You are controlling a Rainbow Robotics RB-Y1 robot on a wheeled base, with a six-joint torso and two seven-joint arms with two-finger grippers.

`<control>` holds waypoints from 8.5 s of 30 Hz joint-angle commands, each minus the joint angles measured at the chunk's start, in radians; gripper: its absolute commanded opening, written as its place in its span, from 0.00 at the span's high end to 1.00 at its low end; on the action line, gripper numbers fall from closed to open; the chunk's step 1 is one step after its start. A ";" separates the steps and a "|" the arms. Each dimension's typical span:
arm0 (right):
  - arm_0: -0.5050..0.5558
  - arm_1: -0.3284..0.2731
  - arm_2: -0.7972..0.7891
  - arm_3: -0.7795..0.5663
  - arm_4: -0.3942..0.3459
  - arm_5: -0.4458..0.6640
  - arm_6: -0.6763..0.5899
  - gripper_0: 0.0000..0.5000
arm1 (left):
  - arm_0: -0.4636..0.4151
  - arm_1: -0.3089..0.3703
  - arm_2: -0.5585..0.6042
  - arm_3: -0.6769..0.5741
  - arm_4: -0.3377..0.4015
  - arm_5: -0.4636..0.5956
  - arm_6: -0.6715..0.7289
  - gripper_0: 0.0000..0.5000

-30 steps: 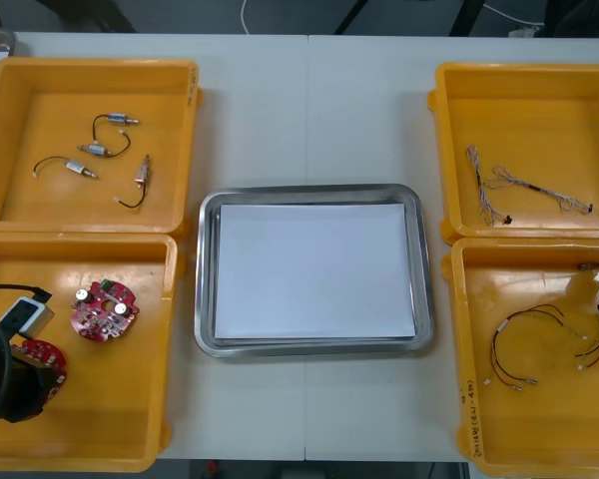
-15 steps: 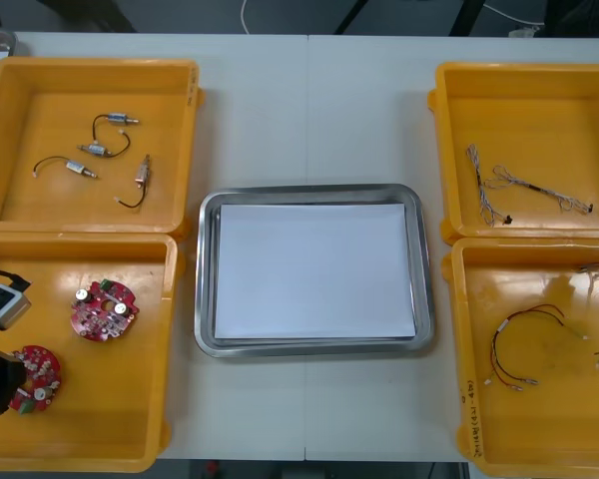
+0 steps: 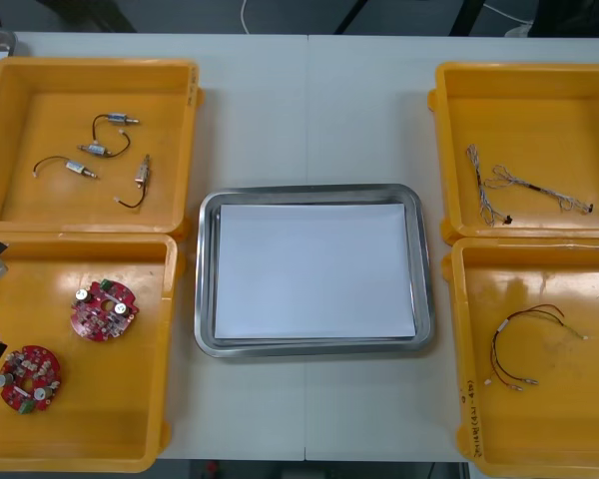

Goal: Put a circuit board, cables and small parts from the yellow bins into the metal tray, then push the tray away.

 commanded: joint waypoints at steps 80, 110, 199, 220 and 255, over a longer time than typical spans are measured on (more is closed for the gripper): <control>0.019 -0.211 0.156 -0.462 -0.257 0.004 0.263 1.00 | 0.199 0.021 -0.232 0.068 -0.116 -0.391 -0.050 0.00; 0.013 -0.211 0.171 -0.363 -0.318 0.004 0.339 1.00 | 0.199 0.019 -0.321 0.146 -0.183 -0.526 -0.072 0.00; -0.008 -0.211 0.170 -0.363 -0.291 0.004 0.336 1.00 | 0.061 0.016 0.000 -0.015 0.087 -0.098 0.023 0.00; -0.008 -0.211 0.170 -0.363 -0.288 0.004 0.336 1.00 | 0.202 0.017 -0.071 -0.014 0.014 -0.238 0.009 0.00; -0.008 -0.211 0.163 -0.363 -0.305 0.004 0.336 1.00 | 0.231 0.017 -0.299 0.084 -0.173 -0.459 0.022 0.00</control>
